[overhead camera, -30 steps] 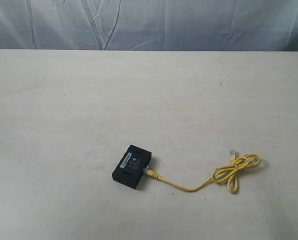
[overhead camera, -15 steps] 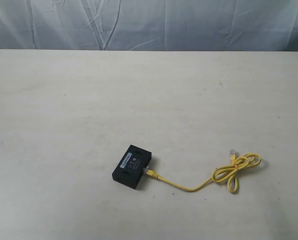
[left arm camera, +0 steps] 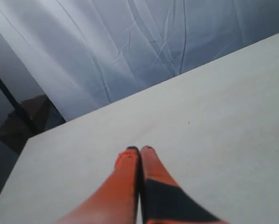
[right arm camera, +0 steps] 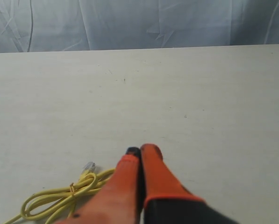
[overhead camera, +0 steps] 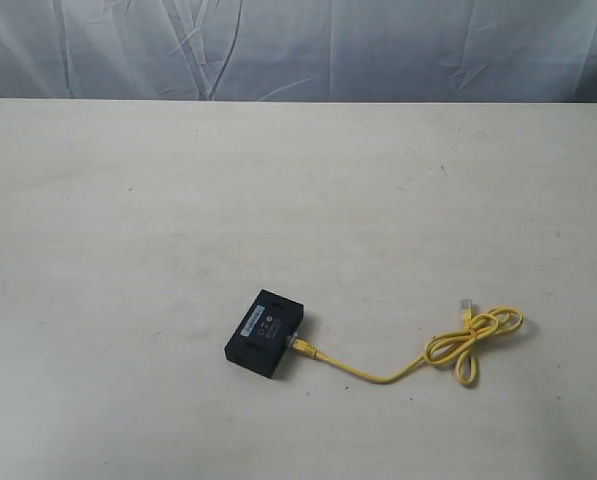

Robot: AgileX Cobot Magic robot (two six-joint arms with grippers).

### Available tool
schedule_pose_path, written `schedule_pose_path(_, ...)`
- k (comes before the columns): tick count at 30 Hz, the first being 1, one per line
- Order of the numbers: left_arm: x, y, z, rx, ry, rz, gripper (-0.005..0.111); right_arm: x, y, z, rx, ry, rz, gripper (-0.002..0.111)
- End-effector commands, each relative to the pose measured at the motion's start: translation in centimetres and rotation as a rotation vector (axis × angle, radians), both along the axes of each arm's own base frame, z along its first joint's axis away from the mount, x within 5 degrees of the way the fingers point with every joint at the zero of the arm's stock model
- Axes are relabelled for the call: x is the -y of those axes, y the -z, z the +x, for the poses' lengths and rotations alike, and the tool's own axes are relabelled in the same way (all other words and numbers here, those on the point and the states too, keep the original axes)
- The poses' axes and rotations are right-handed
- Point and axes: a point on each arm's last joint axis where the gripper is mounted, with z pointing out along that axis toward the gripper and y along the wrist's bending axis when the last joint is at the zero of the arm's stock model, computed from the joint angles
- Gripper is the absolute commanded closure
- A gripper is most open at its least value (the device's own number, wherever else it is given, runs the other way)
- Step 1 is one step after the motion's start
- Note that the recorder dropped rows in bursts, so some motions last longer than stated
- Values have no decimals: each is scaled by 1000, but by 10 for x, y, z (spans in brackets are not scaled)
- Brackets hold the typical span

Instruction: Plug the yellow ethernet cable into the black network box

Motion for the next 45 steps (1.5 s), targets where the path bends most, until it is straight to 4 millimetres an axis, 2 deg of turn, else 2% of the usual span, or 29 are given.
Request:
schedule_pose_path(1, -2, 39, -1, 96, -13, 23, 107, 0, 0, 0, 12, 4, 7, 108)
schedule_pose_path(2, -2, 38, -1, 107, -14, 20, 107, 0, 0, 0, 12, 4, 7, 108)
schedule_pose_path(3, -1, 48, -2, -2, -9, 26, 107, 0, 0, 0, 12, 4, 7, 108)
schedule_pose_path(4, -1, 49, -3, -13, -6, 25, 107, 0, 0, 0, 12, 4, 7, 108)
schedule_pose_path(6, -1, 49, -3, -13, -6, 17, 107, 0, 0, 0, 12, 4, 7, 108)
schedule_pose_path(10, 0, 49, -3, -31, -26, -151, 107, 0, 0, 0, 12, 4, 7, 108)
schedule_pose_path(24, 0, 49, -3, -54, -67, -403, 107, 0, 0, 0, 14, 4, 7, 108)
schedule_pose_path(37, 0, 49, -3, -58, -77, -462, 107, 0, 0, 0, 14, 4, 7, 108)
schedule_pose_path(45, -1, 49, -3, -47, -80, -421, 107, 0, 1, 0, 11, 4, 6, 108)
